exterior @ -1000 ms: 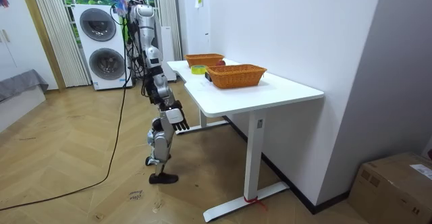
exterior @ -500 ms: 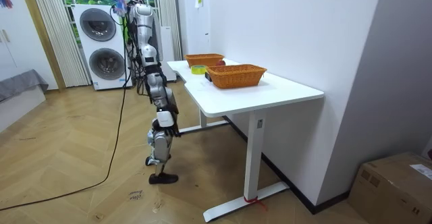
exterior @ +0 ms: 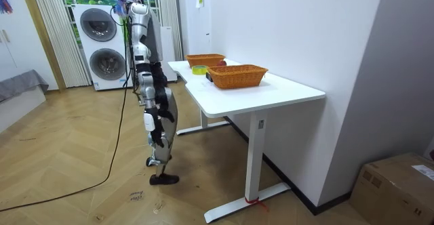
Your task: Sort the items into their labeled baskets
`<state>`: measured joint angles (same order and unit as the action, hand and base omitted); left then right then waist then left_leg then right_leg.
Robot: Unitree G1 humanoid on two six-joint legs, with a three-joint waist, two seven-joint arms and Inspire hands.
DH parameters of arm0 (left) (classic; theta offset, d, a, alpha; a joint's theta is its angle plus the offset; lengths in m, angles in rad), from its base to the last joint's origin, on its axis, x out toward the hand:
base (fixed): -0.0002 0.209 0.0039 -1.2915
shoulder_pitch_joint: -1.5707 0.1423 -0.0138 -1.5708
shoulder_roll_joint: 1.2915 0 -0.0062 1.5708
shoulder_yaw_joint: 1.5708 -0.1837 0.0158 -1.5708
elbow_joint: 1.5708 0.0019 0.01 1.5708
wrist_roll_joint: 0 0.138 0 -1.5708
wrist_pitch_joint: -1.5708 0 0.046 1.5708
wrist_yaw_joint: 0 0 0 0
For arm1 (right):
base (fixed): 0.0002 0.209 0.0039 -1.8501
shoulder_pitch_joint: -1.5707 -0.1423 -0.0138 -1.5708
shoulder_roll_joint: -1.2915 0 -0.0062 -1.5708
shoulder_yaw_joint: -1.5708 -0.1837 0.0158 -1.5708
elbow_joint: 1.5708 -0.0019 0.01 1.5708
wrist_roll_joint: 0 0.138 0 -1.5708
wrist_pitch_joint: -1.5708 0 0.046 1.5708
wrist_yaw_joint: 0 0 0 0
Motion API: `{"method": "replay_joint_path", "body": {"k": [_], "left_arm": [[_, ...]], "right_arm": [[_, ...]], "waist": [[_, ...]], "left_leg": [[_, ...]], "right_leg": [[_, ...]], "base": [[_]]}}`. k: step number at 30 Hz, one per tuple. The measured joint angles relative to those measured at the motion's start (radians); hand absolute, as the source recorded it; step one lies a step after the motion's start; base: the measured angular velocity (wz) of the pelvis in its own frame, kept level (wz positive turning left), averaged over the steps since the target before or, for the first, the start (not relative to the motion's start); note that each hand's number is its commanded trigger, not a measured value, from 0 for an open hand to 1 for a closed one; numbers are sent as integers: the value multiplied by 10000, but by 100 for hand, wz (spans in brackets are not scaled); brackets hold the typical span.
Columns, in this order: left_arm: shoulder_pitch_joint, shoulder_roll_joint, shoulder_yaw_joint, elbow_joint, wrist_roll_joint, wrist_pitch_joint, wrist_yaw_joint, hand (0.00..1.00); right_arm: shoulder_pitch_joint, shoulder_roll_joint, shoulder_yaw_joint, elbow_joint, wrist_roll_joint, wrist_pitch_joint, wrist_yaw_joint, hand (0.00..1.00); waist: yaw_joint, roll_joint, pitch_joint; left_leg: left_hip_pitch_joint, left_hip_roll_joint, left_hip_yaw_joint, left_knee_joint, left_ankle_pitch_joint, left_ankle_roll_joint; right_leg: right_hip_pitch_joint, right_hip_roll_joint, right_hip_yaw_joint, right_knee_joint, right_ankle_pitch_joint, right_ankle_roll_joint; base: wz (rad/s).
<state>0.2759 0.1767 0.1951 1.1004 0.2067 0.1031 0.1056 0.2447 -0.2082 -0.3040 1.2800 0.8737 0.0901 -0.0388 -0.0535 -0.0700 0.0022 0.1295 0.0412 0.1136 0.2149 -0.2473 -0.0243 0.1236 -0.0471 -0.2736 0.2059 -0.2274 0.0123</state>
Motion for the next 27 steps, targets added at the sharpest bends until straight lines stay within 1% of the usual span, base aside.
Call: {"method": "replay_joint_path", "body": {"k": [1, 3, 7, 8, 9, 10, 11, 12, 13, 14, 15, 16, 17, 18, 19, 20, 21, 22, 23, 24, 25, 27], "left_arm": [[37, -1, 0, -3, -6, -13, 7, 0], [195, -1, 9, -13, -10, -16, 151, 0], [317, -1, 179, -80, -52, -17, 433, 0], [400, -5, 178, -215, -50, -18, 447, 0], [495, -9, 179, -350, -23, -24, 454, 0], [543, -12, 186, -430, 0, -26, 456, 0], [596, -13, 195, -511, -4, -74, 490, 0], [649, -38, 232, -636, -4, -164, 584, 0], [660, -40, 301, -683, 0, -245, 655, 0], [658, -36, 373, -712, 0, -262, 702, 0], [657, -13, 400, -778, -3, -322, 831, 0], [658, -7, 395, -817, 2, -364, 855, 0], [688, -18, 368, -967, 9, -401, 873, 0], [697, -36, 349, -1092, 16, -414, 872, 0], [677, -36, 349, -1113, 19, -431, 871, 0], [661, -34, 353, -1152, 15, -466, 873, 0], [662, -31, 353, -1145, 1, -494, 879, 0], [654, -33, 352, -1146, -3, -524, 883, 0], [665, -35, 321, -1090, 2, -597, 891, 0], [671, -36, 275, -960, 6, -604, 912, 0], [689, -36, 267, -927, 10, -602, 937, 0], [690, -4, 261, -916, 23, -601, 1004, 0]], "right_arm": [[23, -14, -129, -140, 137, -9, -120, 0], [44, -91, -555, -534, 686, -31, -534, 0], [-85, -255, -876, -1140, 1019, -51, -1223, 0], [-84, -276, -1174, -1509, 1016, -68, -1535, 0], [-78, -324, -1317, -1825, 1007, -136, -1811, 0], [-91, -332, -1441, -1981, 1009, -189, -1966, 0], [-102, -338, -1606, -2286, 1006, -348, -2314, 0], [-82, -334, -1769, -2855, 944, -366, -2801, 0], [-84, -337, -1969, -3520, 783, -385, -3306, 0], [-85, -338, -2034, -3797, 631, -465, -3542, 0], [-91, -338, -2225, -4326, 392, -633, -3966, 0], [-93, -341, -2288, -4564, 256, -719, -4173, 0], [-73, -344, -2290, -5240, -49, -889, -4663, 0], [-78, -345, -2285, -6000, -318, -978, -5096, 0], [-79, -344, -2285, -6409, -508, -1012, -5282, 0], [-112, -345, -2288, -7076, -1042, -1149, -5610, 0], [-141, -349, -2256, -7590, -1980, -1171, -5939, 0], [-104, -341, -2224, -7759, -2422, -1138, -6204, 0], [-67, -338, -2170, -8028, -2868, -1136, -6593, 0], [-66, -338, -2169, -8495, -3145, -1143, -6942, 0], [-69, -339, -2173, -8786, -3302, -1160, -7102, 0], [-139, -367, -2166, -10000, -3782, -1370, -7581, 0]], "waist": [[-22, -2, 0], [-206, -60, -6], [-305, -186, -5], [-368, -204, -12], [-456, -213, -12], [-484, -213, -11], [-486, -208, -13], [-495, -198, -13], [-530, -185, -6], [-557, -186, -8], [-557, -193, -10], [-543, -193, -9], [-522, -185, -8], [-514, -160, -13], [-515, -152, -22], [-531, -119, -12], [-532, -126, -27], [-500, -141, -37], [-480, -117, -25], [-483, -81, -6], [-483, -68, -8], [-473, -101, -3]], "left_leg": [[8, -1, 0, -15, 0, 0], [18, -4, 3, -54, 0, 0], [36, 6, 2, -174, -1, 2], [36, 6, 7, -175, -1, 2], [31, 5, 6, -170, -1, 2], [30, 6, 6, -173, -1, 2], [36, 8, 41, -171, -1, 2], [36, 13, 129, -174, -1, 2], [23, 10, 161, -173, 0, 2], [18, 7, 167, -172, 0, 2], [17, 5, 199, -162, 0, 2], [12, 5, 219, -159, 0, 2], [-18, 1, 247, -158, 0, 2], [-85, 1, 271, -154, 0, 2], [-128, 1, 271, -148, 0, 2], [-158, 0, 272, -142, 1, 3], [-135, -4, 272, -139, 1, 2], [-127, -5, 273, -140, 1, 2], [-128, -10, 277, -141, 1, 2], [-123, -17, 307, -142, 2, 2], [-137, -17, 333, -140, 2, 2], [-201, -15, 372, -143, 8, 9]], "right_leg": [[3, 0, 2, 0, 0, 1], [-17, 2, 12, 28, -11, 1], [-72, 14, 41, 127, -57, -13], [-103, 18, 89, 149, -73, -16], [-111, 56, 256, 136, -78, -27], [-119, 57, 261, 138, -78, -28], [-137, 65, 306, 136, -78, -30], [-182, 60, 306, 159, -78, -31], [-200, 54, 320, 186, -75, -35], [-198, 54, 327, 209, -75, -34], [-212, 54, 363, 233, -76, -33], [-224, 53, 376, 238, -76, -32], [-281, 52, 413, 259, -79, -29], [-403, 51, 475, 327, -82, -28], [-427, 52, 519, 337, -82, -29], [-430, 56, 557, 356, -80, -31], [-420, 57, 579, 359, -80, -30], [-425, 59, 603, 362, -81, -30], [-427, 58, 635, 375, -81, -30], [-461, 52, 677, 415, -81, -29], [-529, 52, 691, 465, -82, -29], [-705, 49, 754, 508, -114, -42]], "base": [[0], [0], [0], [0], [0], [0], [-10], [-15], [-11], [-7], [-4], [-7], [-9], [-9], [-7], [0], [0], [0], [-7], [-11], [-16], [-10]]}}
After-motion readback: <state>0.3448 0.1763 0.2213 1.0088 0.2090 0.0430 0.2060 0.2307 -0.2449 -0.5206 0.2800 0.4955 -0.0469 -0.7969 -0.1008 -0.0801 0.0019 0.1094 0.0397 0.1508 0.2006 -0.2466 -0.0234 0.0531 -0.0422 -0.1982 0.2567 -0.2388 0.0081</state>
